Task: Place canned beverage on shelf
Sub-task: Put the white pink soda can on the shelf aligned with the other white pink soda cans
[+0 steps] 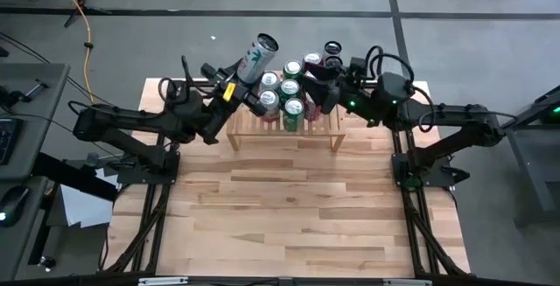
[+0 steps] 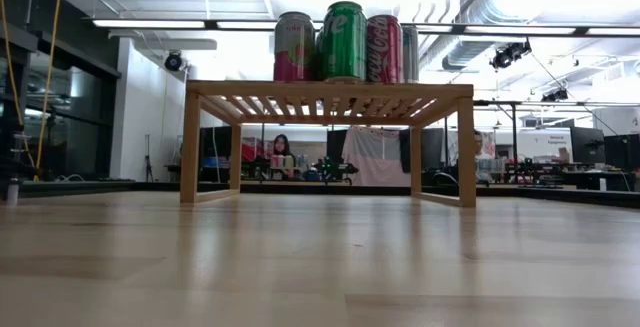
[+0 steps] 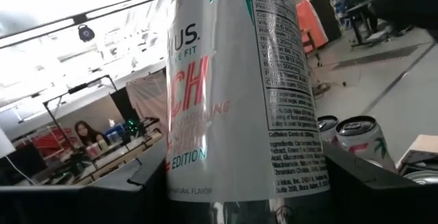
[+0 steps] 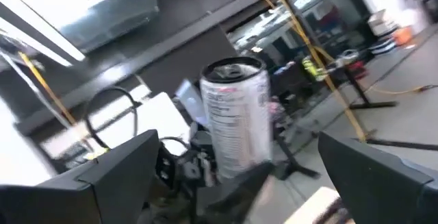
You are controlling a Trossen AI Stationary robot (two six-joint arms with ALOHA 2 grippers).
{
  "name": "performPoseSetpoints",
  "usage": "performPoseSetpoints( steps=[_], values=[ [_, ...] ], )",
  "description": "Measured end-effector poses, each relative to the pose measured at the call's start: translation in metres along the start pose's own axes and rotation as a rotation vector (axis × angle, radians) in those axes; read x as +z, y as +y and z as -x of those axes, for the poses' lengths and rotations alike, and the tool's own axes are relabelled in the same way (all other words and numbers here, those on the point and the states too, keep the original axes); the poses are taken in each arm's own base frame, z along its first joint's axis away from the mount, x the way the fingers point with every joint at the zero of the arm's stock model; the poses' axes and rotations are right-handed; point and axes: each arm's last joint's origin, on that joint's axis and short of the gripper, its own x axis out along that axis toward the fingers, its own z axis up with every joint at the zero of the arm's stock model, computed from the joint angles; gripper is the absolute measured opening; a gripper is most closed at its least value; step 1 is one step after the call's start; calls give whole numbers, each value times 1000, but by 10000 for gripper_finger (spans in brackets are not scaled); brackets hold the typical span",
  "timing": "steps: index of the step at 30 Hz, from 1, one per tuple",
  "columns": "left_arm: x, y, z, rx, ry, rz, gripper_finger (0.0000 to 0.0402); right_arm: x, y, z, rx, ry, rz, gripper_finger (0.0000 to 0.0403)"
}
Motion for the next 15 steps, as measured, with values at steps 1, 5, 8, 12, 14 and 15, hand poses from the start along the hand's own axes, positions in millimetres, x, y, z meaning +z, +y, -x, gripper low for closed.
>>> performPoseSetpoints(
  steps=[1, 5, 8, 12, 14, 15],
  values=[
    [0, 0, 0, -1, 0, 7, 232, -2, -1, -3, 16, -4, -15, 387],
    [-1, -9, 1, -15, 1, 21, 232, -16, -6, -16, 22, 12, -35, 387],
    [-1, -18, 1, -32, -6, 27, 232, -25, -11, -25, 16, 12, -52, 387],
    [1, -31, 1, -59, -11, 7, 232, -31, -15, -31, 10, 7, -52, 387],
    [3, -35, 2, -73, -17, 9, 232, -32, -16, -32, 9, 4, -53, 387],
    [4, -37, 2, -88, -32, 22, 232, -32, -16, -33, 9, 5, -52, 387]
  ],
)
